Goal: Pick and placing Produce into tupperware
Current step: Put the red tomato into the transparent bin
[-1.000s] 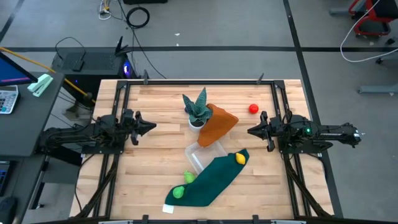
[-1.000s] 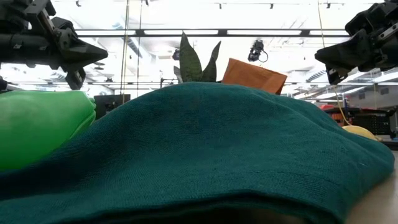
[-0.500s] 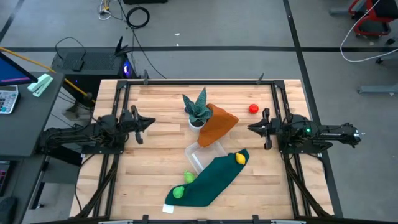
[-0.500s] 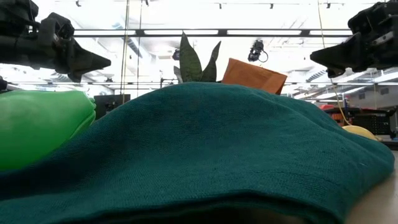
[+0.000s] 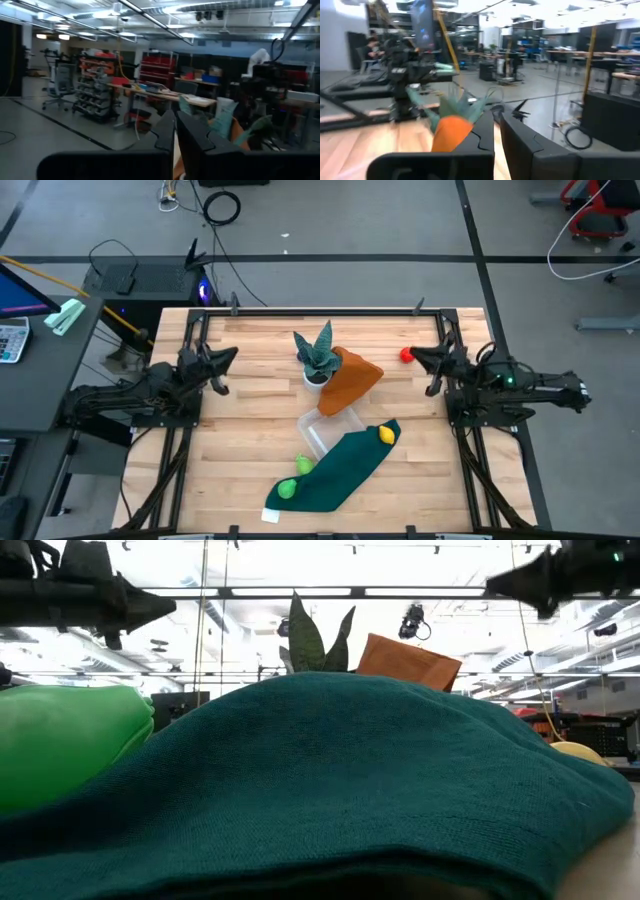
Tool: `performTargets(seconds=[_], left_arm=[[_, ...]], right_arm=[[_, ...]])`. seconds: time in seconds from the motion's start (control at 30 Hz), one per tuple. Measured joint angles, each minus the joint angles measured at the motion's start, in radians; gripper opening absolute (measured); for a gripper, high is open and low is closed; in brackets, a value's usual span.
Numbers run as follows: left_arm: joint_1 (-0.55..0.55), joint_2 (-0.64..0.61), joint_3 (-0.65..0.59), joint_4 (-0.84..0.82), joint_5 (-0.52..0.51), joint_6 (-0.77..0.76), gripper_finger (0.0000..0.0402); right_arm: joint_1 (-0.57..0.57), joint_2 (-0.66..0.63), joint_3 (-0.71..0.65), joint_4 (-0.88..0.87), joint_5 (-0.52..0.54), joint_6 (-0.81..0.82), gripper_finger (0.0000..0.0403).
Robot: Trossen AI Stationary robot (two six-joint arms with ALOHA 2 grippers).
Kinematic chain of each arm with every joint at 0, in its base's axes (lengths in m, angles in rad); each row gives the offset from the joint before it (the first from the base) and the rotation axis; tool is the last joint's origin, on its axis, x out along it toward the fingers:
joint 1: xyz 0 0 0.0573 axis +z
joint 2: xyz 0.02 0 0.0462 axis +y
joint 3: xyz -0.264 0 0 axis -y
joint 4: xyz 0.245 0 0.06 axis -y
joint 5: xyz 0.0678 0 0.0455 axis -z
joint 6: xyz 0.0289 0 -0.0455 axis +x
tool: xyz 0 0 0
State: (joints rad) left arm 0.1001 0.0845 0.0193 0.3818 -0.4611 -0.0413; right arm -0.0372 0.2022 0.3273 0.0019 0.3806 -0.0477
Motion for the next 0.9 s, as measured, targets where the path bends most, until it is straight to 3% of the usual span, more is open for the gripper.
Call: performTargets(seconds=[0.47, 0.63, 0.9], left_arm=[[0.004, 0.0, 0.0, 0.144, -0.019, 0.008, 0.0015], [0.036, 0.0, 0.0, 0.242, -0.033, -0.094, 0.0015], [0.048, 0.009, 0.05, 0.254, -0.026, -0.165, 0.0023]], right_arm=[[0.0, 0.378, 0.525, -0.049, 0.196, -0.053, 0.0001], [0.0, 0.456, 0.69, -0.206, 0.199, -0.041, 0.0001], [0.0, 0.538, 0.952, -0.56, 0.241, 0.137, 0.0001]])
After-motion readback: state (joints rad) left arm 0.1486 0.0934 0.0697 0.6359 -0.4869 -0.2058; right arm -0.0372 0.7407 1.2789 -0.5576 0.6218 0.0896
